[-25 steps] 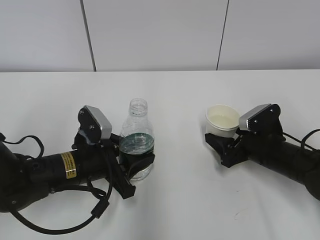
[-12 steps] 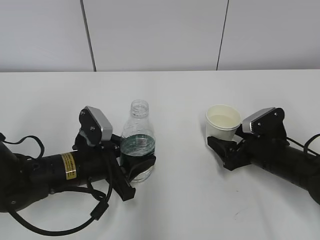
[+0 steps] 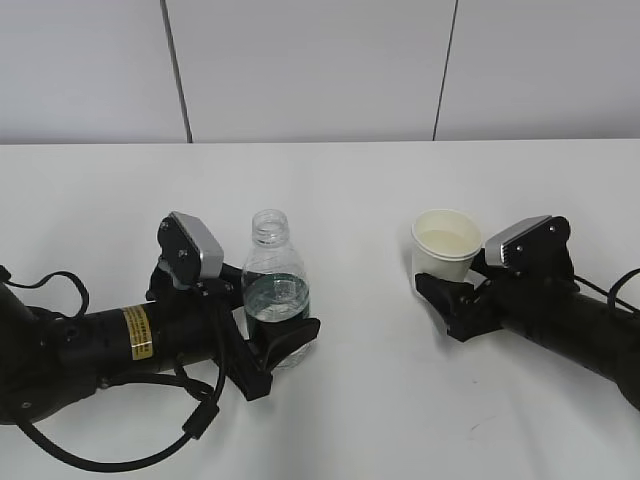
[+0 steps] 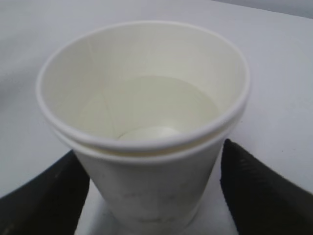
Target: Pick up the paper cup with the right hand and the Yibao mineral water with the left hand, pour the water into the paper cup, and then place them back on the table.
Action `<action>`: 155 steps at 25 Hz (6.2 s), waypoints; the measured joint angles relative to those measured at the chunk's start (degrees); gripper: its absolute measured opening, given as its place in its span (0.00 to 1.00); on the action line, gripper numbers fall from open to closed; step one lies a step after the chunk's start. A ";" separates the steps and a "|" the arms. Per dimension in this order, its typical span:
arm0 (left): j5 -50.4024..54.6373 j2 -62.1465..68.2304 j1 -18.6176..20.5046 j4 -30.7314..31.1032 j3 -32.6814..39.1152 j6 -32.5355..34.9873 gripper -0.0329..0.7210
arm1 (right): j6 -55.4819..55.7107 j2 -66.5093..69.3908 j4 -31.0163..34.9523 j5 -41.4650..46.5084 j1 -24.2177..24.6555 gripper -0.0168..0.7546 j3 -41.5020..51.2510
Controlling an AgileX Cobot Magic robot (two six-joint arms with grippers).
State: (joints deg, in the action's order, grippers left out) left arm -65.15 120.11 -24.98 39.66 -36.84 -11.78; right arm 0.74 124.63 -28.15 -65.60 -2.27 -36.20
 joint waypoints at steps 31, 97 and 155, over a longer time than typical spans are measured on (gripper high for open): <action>28.32 -19.18 7.19 -2.60 10.26 -1.62 0.72 | 0.02 -5.14 15.39 -0.17 0.07 0.81 12.20; 135.54 -50.59 20.37 -38.37 -19.63 11.78 0.67 | -9.92 -45.24 33.27 135.78 5.01 0.79 -28.95; 128.79 -121.14 20.37 -42.67 7.53 11.78 0.67 | -9.18 -125.67 33.68 131.56 5.01 0.79 8.37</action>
State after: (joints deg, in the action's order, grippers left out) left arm 63.63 -1.03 -4.60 -3.01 -29.31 0.00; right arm -8.44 -1.04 5.53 65.96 2.74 -27.82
